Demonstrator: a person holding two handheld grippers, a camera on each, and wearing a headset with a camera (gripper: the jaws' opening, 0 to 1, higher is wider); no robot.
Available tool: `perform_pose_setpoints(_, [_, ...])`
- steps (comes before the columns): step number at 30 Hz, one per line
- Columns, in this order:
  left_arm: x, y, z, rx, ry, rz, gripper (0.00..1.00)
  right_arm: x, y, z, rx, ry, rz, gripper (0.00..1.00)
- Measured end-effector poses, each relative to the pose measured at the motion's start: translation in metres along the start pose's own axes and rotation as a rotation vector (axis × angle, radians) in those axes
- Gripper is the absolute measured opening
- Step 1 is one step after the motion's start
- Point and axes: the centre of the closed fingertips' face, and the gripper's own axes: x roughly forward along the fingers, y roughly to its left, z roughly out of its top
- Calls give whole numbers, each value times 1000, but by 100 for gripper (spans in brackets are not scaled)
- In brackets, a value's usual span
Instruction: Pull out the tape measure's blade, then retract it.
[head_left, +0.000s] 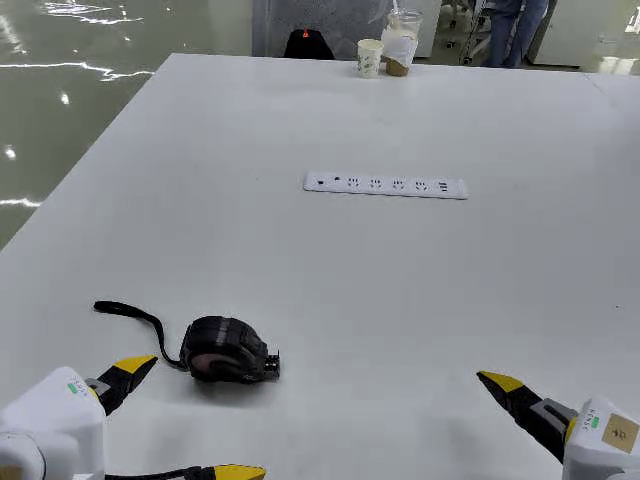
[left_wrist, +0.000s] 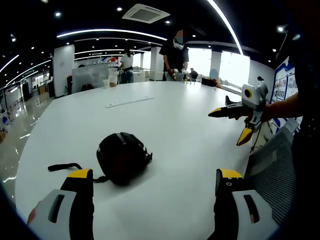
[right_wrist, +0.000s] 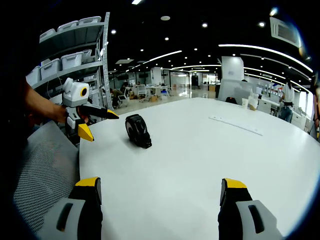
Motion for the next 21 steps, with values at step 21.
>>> perform_pose_setpoints(21, [1,-1,0,-16,10,-14,99,-3,-6,-2,5,3,-8,99])
